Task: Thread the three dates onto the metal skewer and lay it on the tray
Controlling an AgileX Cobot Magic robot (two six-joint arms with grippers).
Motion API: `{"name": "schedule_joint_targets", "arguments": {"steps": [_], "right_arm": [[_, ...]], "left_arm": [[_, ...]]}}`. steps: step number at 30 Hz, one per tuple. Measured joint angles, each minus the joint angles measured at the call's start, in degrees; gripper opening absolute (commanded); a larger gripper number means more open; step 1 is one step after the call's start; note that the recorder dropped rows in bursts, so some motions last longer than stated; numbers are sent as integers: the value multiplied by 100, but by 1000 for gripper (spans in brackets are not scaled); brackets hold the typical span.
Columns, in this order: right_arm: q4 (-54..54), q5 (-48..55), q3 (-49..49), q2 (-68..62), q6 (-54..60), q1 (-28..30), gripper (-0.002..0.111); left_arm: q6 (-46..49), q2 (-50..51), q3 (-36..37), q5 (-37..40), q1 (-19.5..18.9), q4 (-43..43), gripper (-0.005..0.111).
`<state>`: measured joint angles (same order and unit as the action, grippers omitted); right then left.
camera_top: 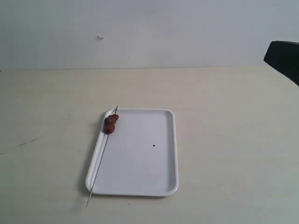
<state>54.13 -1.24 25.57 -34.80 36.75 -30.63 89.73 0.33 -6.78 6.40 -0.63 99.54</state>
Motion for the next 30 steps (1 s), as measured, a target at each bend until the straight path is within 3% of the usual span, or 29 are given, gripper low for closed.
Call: {"name": "schedule_joint_targets", "arguments": {"steps": [4,7,11,14,25,27,30], "right_arm": [[-44,5,0,33,294,178,0],[-73,273,-72,286,555,828,0],[-96,702,-392,971,630,2140,0],[-147,757,-660,1442,642,2726,0],[-475,1087,-1101,1829,652,3417,0],[-991,1128,-1115,1874,359,3574,0],[-2424,1225,-1115,2087,-1093,3726,0]], "left_arm": [[0,0,0,0,0,0,0],[0,0,0,-12,0,0,0],[0,0,0,-12,0,0,0],[0,0,0,-12,0,0,0],[0,0,0,-12,0,0,0],[0,0,0,-12,0,0,0],[0,0,0,-12,0,0,0]]}}
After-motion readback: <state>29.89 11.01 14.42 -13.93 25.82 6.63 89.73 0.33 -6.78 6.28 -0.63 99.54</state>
